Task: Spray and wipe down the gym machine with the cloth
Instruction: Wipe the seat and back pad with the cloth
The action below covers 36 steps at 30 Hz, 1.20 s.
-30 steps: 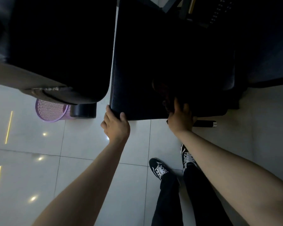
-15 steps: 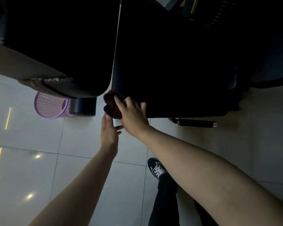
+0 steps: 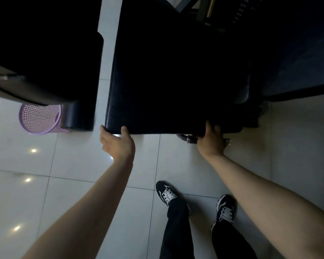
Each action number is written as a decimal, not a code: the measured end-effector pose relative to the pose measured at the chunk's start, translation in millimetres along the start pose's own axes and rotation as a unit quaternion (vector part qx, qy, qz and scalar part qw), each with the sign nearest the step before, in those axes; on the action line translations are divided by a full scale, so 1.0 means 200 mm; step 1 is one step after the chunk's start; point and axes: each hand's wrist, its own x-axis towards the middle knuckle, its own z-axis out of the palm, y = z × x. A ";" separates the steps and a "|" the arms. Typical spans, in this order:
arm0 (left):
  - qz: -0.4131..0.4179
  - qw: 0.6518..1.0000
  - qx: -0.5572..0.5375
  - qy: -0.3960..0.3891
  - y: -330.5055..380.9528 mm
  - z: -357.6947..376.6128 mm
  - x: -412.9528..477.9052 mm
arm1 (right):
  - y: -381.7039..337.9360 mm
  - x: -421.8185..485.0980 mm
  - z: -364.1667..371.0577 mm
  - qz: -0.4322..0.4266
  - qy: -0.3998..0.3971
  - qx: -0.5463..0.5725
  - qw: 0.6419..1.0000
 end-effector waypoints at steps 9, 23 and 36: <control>0.276 0.938 0.202 -0.061 0.05 0.09 -0.16 | -0.67 -0.14 0.12 -0.315 0.016 0.017 0.949; 0.326 0.862 0.350 -0.169 -0.05 0.48 -0.44 | 0.31 0.20 -0.04 -0.178 -0.011 -0.073 0.981; 0.347 0.864 0.301 -0.208 -0.05 0.61 -0.58 | 0.43 0.13 -0.07 -0.003 0.025 0.110 0.994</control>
